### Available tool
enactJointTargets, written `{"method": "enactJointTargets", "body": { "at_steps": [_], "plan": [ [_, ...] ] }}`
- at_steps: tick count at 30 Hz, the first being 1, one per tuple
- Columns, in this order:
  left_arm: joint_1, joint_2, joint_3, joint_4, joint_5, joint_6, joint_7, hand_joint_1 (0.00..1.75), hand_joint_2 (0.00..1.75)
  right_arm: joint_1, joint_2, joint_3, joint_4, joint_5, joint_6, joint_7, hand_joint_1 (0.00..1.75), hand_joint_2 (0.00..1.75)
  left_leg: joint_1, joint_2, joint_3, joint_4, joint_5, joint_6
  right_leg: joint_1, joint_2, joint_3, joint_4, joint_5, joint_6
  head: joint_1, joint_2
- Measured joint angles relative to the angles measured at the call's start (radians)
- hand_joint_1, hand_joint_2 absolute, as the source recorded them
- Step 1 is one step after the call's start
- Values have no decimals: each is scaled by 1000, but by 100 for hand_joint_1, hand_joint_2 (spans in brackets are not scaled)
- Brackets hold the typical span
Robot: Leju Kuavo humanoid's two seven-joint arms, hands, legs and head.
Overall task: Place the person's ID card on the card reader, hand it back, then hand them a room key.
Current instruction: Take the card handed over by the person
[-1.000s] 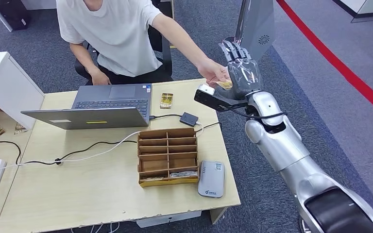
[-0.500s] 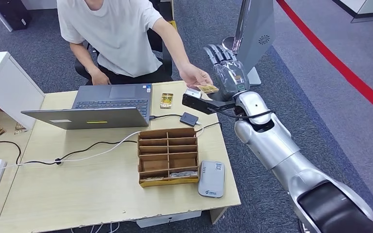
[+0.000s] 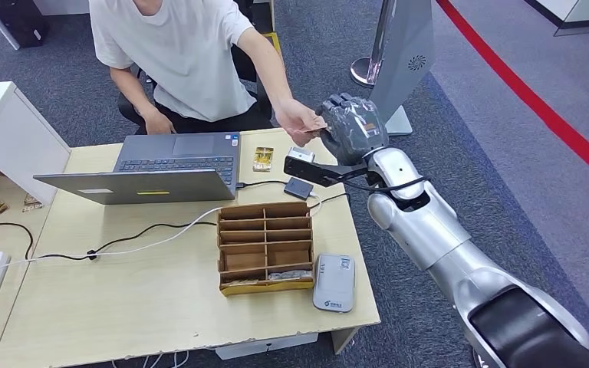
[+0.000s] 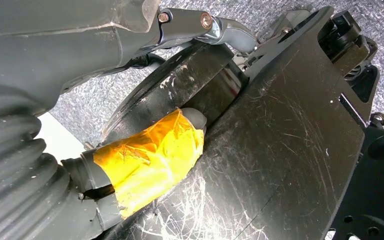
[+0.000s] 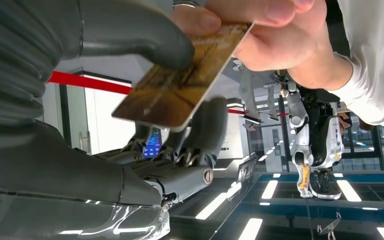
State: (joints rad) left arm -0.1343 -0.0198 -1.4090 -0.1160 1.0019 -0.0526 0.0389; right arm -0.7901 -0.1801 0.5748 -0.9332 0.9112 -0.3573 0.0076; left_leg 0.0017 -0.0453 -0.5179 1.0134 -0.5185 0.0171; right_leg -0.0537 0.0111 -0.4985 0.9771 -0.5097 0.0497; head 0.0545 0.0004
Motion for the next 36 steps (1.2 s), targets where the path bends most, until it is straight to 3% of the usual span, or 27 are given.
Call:
{"method": "enactJointTargets", "body": {
  "at_steps": [27, 31, 36],
  "plan": [
    [-4, 0, -1, 5, 28, -22, 2, 0, 175, 59, 9, 6, -102, 5, -62, -34, 175, 175, 0, 0, 1, 0, 0, 0, 0, 0, 0, 0, 0, 0, 0, 0],
    [-1, -1, -1, 7, 69, -14, 2, 0, 175, 208, -47, -14, -258, 57, -124, -52, 175, 175, 1, -3, 2, 1, -1, 0, 1, -3, 1, -2, -1, 0, 0, 0],
    [6, -9, -1, 8, 122, 8, 4, 0, 175, 644, -143, -141, -565, 151, -284, -123, 175, 175, 1, -11, 1, 0, -6, 2, 1, -12, 7, -6, -6, 1, 0, 0]
  ]
}}
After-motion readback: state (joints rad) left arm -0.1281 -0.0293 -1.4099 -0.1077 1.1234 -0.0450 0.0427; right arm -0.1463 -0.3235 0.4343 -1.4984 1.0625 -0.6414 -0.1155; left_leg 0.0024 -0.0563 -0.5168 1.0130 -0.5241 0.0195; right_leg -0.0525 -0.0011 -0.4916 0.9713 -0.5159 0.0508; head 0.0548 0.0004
